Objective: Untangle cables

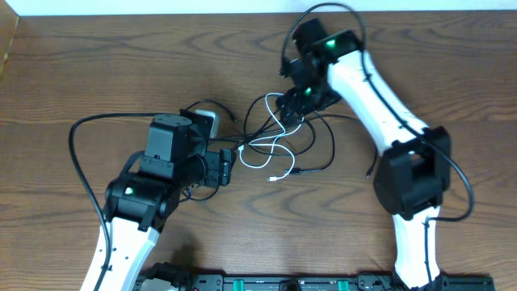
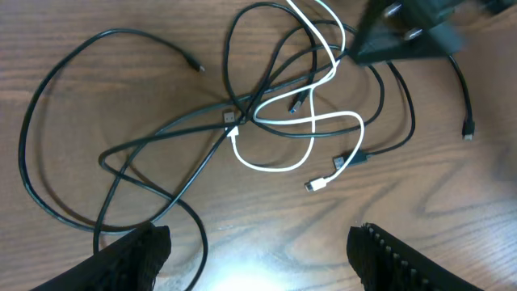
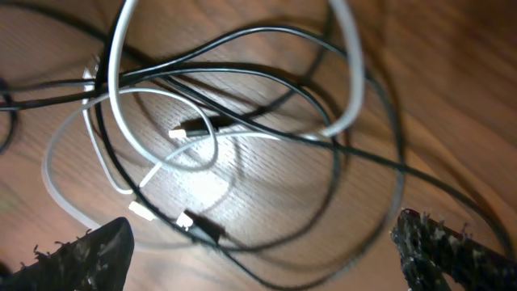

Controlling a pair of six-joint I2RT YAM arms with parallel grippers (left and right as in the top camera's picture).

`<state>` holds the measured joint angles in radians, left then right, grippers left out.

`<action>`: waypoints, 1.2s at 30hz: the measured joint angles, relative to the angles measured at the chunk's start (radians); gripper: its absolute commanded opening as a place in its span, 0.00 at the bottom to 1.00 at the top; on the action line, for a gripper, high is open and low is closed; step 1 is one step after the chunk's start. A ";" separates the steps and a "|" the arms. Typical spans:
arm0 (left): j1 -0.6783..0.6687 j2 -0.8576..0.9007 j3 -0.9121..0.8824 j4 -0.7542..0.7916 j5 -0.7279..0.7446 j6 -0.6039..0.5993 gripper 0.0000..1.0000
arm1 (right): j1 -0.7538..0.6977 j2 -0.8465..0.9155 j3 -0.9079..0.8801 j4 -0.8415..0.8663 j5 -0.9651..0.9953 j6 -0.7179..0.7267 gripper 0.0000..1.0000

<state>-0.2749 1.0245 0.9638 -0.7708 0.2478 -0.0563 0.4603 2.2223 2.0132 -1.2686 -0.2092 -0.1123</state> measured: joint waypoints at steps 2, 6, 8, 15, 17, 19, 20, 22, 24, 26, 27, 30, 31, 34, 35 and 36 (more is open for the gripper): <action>0.000 0.000 0.000 -0.016 -0.001 0.000 0.76 | 0.019 0.023 0.000 0.014 0.000 -0.009 0.99; 0.000 0.002 0.000 -0.032 -0.007 0.000 0.76 | 0.061 0.072 0.000 0.058 -0.001 -0.022 0.99; 0.000 0.002 0.000 -0.034 -0.009 0.000 0.76 | 0.079 0.097 0.000 0.078 -0.001 -0.026 0.99; 0.000 0.002 0.000 -0.050 -0.011 0.000 0.76 | 0.115 0.143 0.000 0.126 0.000 -0.029 0.01; 0.000 0.002 0.000 -0.057 -0.011 0.000 0.76 | 0.118 0.143 0.000 0.119 -0.001 -0.021 0.01; 0.000 0.002 0.000 -0.061 -0.011 0.000 0.76 | 0.118 0.143 0.007 0.094 0.000 -0.002 0.01; 0.000 0.002 0.001 -0.062 -0.011 0.000 0.76 | 0.117 0.143 0.014 0.073 0.000 0.008 0.01; 0.000 0.002 0.000 -0.063 -0.011 0.000 0.76 | 0.112 0.143 0.042 0.027 -0.001 0.024 0.01; 0.000 0.002 0.000 -0.063 -0.011 0.000 0.76 | 0.104 0.138 0.084 -0.023 -0.002 0.033 0.01; 0.000 0.002 0.001 -0.063 -0.011 0.000 0.76 | 0.094 0.125 0.134 -0.081 0.000 0.040 0.01; 0.000 0.002 0.001 -0.063 -0.011 0.000 0.76 | 0.088 0.111 0.164 -0.113 0.000 0.043 0.01; 0.000 0.002 0.001 -0.063 -0.011 0.000 0.76 | 0.075 0.055 0.259 -0.181 0.003 0.050 0.01; 0.000 0.002 0.001 -0.063 -0.011 0.000 0.76 | 0.071 0.029 0.294 -0.201 0.003 0.051 0.01; 0.000 0.002 0.000 -0.063 -0.011 0.000 0.76 | 0.061 -0.070 0.418 -0.243 0.009 0.054 0.01; 0.000 0.002 0.000 -0.063 -0.011 0.000 0.76 | 0.060 -0.104 0.447 -0.247 0.009 0.054 0.01; 0.000 0.002 0.001 -0.064 -0.011 0.000 0.76 | 0.058 -0.148 0.483 -0.254 0.013 0.054 0.01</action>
<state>-0.2749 1.0264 0.9646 -0.8349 0.2367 -0.0563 0.5182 2.0743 2.4962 -1.5223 -0.1959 -0.0582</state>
